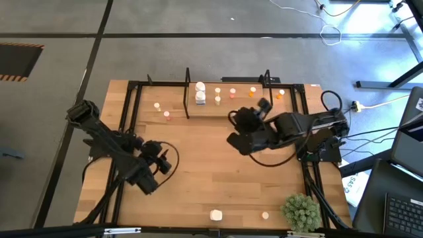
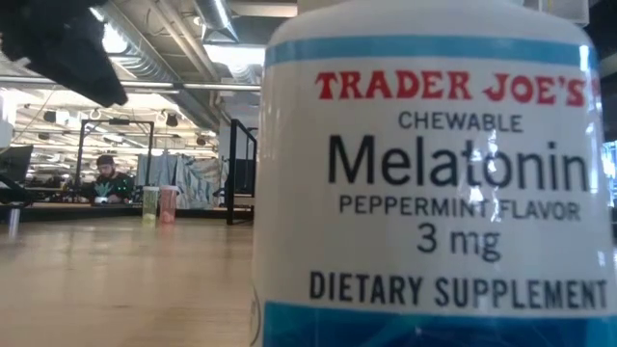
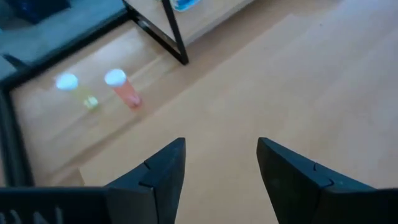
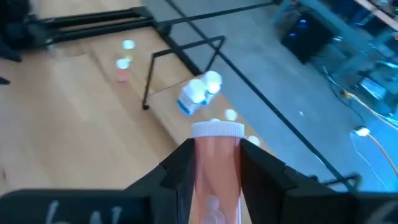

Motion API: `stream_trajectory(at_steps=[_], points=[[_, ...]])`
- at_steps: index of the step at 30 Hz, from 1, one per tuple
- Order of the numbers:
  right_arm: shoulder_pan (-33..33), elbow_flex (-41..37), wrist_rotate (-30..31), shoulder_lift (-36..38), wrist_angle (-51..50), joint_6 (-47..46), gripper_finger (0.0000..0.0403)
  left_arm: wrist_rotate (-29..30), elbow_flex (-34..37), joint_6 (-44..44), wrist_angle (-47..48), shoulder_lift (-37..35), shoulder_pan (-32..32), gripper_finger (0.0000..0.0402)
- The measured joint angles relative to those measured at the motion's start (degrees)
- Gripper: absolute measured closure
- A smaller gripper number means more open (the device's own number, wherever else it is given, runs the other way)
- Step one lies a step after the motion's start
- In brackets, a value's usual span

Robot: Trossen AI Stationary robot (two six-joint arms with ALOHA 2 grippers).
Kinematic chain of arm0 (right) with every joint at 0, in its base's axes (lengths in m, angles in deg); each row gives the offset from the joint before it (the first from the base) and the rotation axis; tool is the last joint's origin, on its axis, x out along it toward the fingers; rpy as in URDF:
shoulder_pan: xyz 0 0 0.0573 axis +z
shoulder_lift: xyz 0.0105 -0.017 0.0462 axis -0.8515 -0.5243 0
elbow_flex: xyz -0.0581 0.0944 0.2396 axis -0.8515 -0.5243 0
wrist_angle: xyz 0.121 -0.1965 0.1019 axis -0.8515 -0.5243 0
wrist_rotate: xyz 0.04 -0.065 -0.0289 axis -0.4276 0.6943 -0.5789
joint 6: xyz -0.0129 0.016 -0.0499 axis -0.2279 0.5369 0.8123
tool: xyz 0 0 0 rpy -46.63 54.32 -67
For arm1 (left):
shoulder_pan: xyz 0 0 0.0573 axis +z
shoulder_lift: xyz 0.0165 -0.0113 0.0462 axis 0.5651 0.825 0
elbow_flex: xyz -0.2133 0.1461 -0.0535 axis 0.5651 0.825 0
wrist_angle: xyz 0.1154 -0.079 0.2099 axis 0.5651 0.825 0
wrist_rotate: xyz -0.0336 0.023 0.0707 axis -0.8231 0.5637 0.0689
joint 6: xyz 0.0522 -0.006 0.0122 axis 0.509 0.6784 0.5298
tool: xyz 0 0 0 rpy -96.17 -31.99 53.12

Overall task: Pick and place medicine bottles onto shelf by color
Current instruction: Put the bottom red pill bottle on the shelf aligned with the other red pill bottle

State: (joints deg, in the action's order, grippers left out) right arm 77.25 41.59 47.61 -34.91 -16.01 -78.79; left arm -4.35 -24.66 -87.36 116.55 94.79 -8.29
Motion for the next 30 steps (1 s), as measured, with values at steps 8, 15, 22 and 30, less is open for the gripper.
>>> stream_trajectory(at_steps=[8,15,22,30], points=[[3.92,-7.67,10.14,1.71,-8.04,-21.2,0.0289,0.07,-0.02,8.57,-0.18,-1.58,7.89,0.0208],[4.62,-23.57,13.23,8.42,-2.95,-32.91,0.0289,0.32,-0.02,13.34,-0.45,-4.97,10.98,0.0208],[4.69,-41.1,20.75,15.61,17.2,-28.88,0.0296,1.3,-0.02,13.33,-0.63,-7.01,11.76,0.0208],[4.64,-59.69,26.9,17.75,37.3,-27.63,0.0298,1.43,-0.02,13.29,-1.92,-7.06,11.75,0.0208]])
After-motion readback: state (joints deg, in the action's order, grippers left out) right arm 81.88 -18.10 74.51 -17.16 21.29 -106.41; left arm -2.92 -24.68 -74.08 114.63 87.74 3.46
